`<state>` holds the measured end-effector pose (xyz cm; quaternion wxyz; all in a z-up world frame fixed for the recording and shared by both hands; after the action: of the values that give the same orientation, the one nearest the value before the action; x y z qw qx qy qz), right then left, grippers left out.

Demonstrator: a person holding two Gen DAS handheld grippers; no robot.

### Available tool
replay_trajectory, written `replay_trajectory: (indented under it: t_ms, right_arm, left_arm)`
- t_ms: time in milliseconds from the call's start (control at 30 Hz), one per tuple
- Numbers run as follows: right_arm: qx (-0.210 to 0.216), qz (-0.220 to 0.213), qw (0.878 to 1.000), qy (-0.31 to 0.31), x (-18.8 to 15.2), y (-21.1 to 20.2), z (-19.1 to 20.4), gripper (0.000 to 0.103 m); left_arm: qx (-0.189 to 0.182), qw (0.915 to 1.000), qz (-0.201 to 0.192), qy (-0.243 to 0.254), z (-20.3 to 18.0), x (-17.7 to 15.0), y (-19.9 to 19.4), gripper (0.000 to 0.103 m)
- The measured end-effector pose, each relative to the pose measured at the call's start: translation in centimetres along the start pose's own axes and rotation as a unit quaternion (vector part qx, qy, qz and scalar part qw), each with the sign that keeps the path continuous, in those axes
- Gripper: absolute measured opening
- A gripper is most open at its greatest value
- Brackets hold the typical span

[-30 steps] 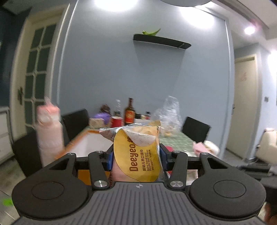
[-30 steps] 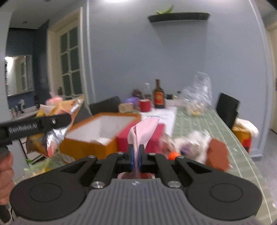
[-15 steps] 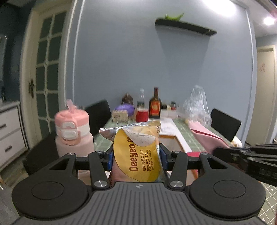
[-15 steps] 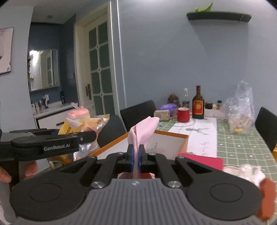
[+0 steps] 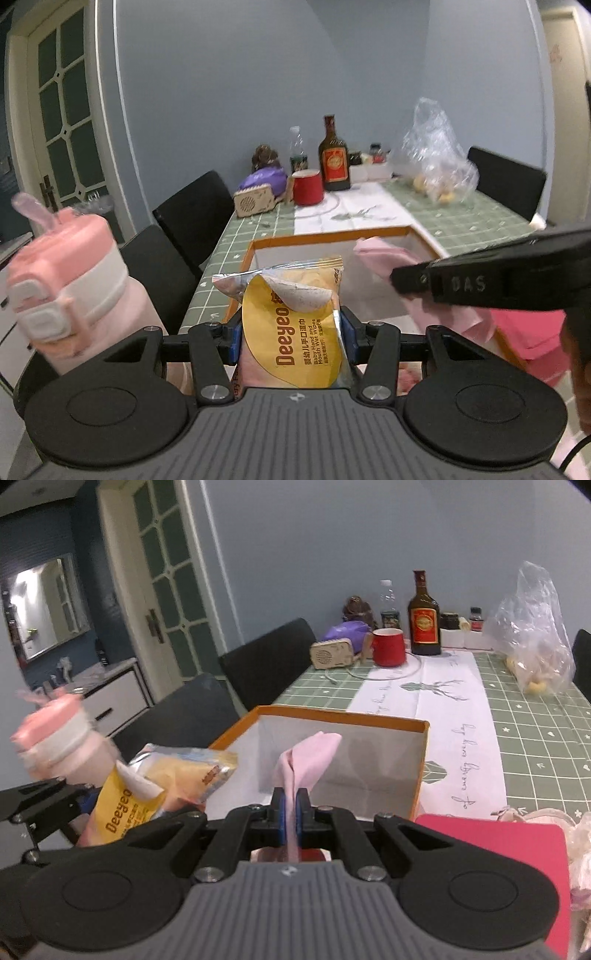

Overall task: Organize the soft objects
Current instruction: 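Open the left tool over the box while the right tool drops the pink strip inside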

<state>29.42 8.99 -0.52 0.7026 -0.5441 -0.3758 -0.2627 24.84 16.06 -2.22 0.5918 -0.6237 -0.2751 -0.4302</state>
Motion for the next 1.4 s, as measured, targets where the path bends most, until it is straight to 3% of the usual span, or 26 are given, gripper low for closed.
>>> replay_trajectory:
  t_ms: [233, 333, 400, 433, 800, 1033, 1100, 1167, 1300, 1400]
  right_arm:
    - [-0.024, 0.0, 0.999, -0.031, 1.0, 2.5, 0.1, 0.003]
    - [-0.023, -0.003, 0.999, -0.03, 1.2, 3.3, 0.1, 0.003]
    - [-0.027, 0.001, 0.999, -0.031, 1.0, 4.0, 0.1, 0.003]
    - [-0.026, 0.011, 0.999, -0.036, 0.7, 4.3, 0.2, 0.003]
    - [-0.017, 0.028, 0.998, -0.048, 0.1, 4.8, 0.6, 0.003]
    - [-0.021, 0.024, 0.998, -0.05, 0.1, 4.7, 0.7, 0.008]
    - [-0.02, 0.023, 0.998, -0.049, 0.1, 4.6, 0.7, 0.014]
    - [-0.019, 0.02, 0.998, -0.052, 0.2, 4.5, 0.8, 0.036]
    - [-0.023, 0.016, 0.998, -0.056, 0.2, 4.4, 0.9, 0.043]
    - [-0.025, 0.012, 0.998, -0.047, 0.5, 4.3, 0.6, 0.06]
  left_arm:
    - [0.009, 0.9999, -0.007, 0.006, 0.8, -0.5, 1.1, 0.06]
    - [0.014, 0.9998, -0.012, 0.011, 0.7, -0.5, 0.7, 0.07]
    - [0.013, 0.9993, -0.034, 0.012, 0.8, -0.4, 0.5, 0.085]
    - [0.021, 0.9989, -0.041, 0.013, 0.9, -0.4, 0.4, 0.087]
    - [0.043, 0.9986, -0.022, 0.02, 0.9, -1.4, 1.3, 0.086]
    - [0.022, 0.9994, -0.026, 0.001, 1.2, -1.2, 0.9, 0.086]
    - [0.011, 0.9994, -0.031, -0.007, 1.3, -1.1, 0.7, 0.086]
    - [0.009, 0.9993, -0.034, -0.01, 1.4, -1.1, 0.5, 0.086]
    - [0.012, 0.999, -0.041, -0.008, 1.3, -1.0, 0.3, 0.086]
    - [0.01, 0.999, -0.044, -0.009, 1.3, -0.9, 0.3, 0.086]
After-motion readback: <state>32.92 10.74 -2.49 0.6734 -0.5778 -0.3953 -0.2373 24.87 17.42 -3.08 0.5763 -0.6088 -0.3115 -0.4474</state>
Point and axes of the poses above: each gripper's, at about its wrist camera, not at the fingertips, and y roughly the way its jaws point, z to its left, x to its top, the point moved 10 cm from there along y, roughly the way its jaws point, and after that the axes turned 11 degrees about -x, right-handed, at the moved point
